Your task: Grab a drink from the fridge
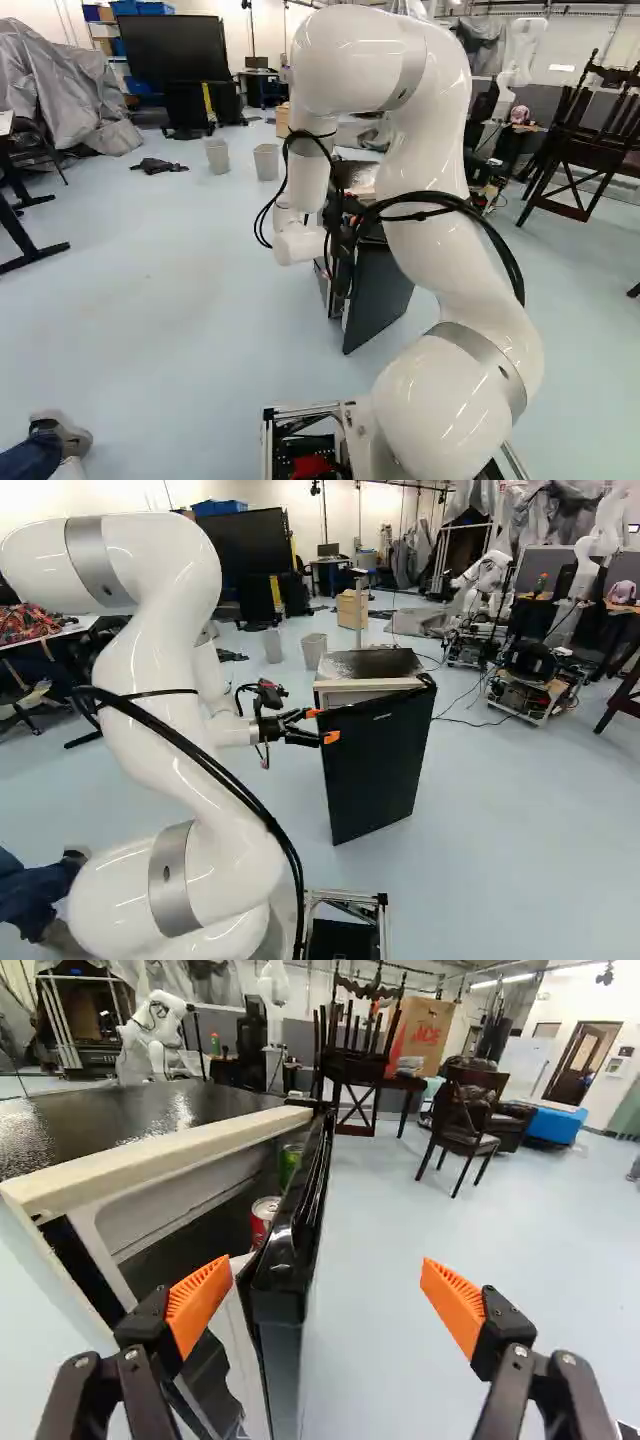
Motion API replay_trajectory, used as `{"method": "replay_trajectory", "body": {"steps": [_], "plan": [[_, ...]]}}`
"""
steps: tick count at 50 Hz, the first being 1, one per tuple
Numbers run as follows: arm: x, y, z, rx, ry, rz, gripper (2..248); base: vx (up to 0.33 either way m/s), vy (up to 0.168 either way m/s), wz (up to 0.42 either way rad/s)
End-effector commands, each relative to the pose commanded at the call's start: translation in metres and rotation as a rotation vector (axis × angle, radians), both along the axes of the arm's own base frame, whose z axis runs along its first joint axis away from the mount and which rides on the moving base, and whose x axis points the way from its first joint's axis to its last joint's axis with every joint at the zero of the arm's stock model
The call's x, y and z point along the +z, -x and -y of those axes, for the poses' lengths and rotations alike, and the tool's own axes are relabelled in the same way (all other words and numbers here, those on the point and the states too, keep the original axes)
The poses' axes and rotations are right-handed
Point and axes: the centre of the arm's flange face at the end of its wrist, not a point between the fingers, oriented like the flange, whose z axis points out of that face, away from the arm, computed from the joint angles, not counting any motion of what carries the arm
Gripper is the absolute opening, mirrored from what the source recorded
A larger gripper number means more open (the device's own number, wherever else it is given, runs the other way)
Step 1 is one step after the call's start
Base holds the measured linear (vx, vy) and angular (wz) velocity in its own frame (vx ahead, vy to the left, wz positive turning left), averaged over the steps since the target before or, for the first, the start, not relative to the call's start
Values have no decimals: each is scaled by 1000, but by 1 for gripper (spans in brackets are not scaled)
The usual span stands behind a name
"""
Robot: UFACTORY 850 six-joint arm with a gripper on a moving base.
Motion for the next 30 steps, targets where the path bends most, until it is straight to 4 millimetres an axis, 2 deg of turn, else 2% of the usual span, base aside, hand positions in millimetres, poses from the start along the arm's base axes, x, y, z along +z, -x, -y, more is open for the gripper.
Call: {"method": "replay_trajectory", "body": {"steps": [18,30], "plan": [[0,2,5,-39,3,1,247,0,0,0],[1,14,12,-68,17,-10,247,0,0,0]]}}
